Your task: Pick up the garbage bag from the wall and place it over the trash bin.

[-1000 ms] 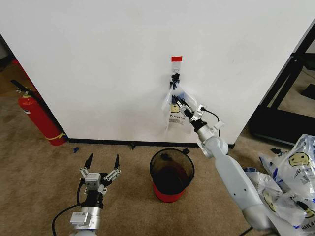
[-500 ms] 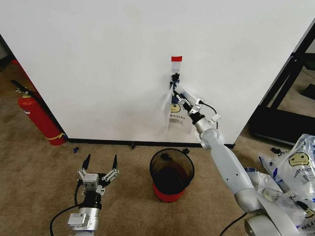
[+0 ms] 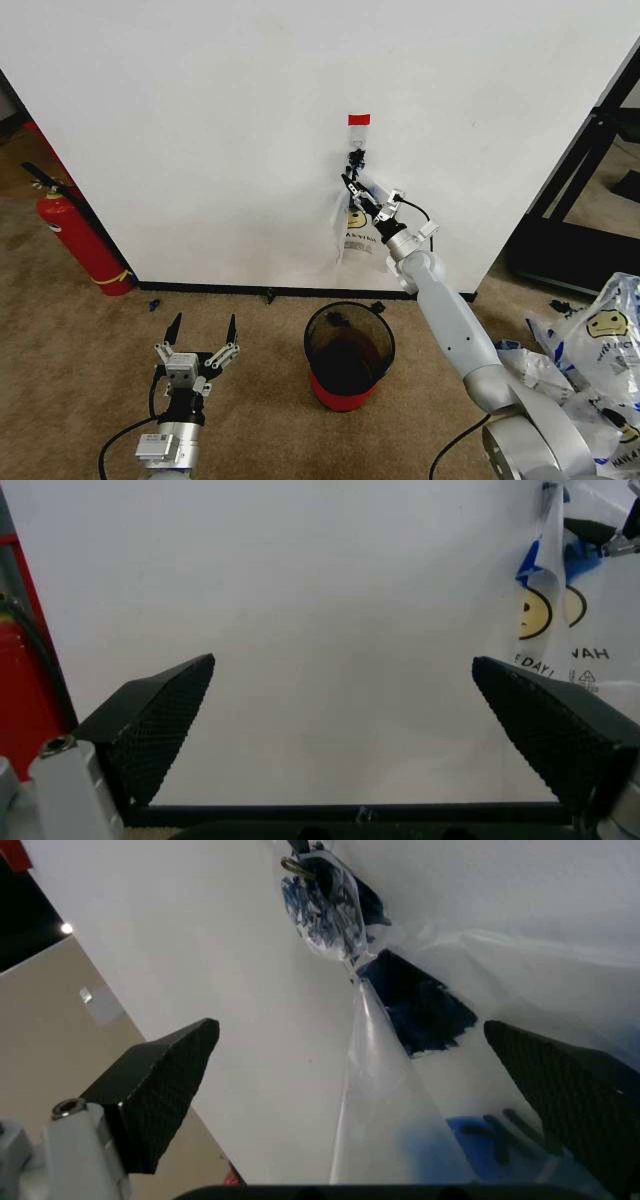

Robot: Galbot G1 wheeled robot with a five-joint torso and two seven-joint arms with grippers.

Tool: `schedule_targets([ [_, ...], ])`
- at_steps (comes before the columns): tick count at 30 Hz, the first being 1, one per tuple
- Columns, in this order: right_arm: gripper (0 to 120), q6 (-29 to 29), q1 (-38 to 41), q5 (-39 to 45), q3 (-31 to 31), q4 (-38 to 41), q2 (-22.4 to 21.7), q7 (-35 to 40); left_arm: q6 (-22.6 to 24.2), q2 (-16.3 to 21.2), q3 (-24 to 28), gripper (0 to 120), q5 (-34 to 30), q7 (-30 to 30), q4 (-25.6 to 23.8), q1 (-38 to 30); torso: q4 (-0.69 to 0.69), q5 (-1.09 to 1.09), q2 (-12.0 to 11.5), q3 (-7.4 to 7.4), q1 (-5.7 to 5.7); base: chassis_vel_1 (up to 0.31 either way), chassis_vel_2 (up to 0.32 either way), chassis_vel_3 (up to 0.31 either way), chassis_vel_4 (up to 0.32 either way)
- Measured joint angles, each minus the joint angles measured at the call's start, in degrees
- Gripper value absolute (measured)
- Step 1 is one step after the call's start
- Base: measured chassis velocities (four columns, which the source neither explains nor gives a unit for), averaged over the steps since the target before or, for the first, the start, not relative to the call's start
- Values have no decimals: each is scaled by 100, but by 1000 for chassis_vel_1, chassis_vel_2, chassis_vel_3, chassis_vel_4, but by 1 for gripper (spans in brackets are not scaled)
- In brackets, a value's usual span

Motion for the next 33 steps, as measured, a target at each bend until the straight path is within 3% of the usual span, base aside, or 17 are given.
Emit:
schedule_targets([
  [18, 90, 26, 136, -126, -48, 11, -61, -223, 1, -51, 21, 100, 11, 0, 8, 34, 7, 1, 0, 0, 1, 0, 0, 0, 0],
  [33, 90, 10, -109, -72, -50, 271, -202, -190, -14, -69, 23, 100, 42, 2, -46, 82, 4, 1, 0, 0, 1, 0, 0, 0, 0],
])
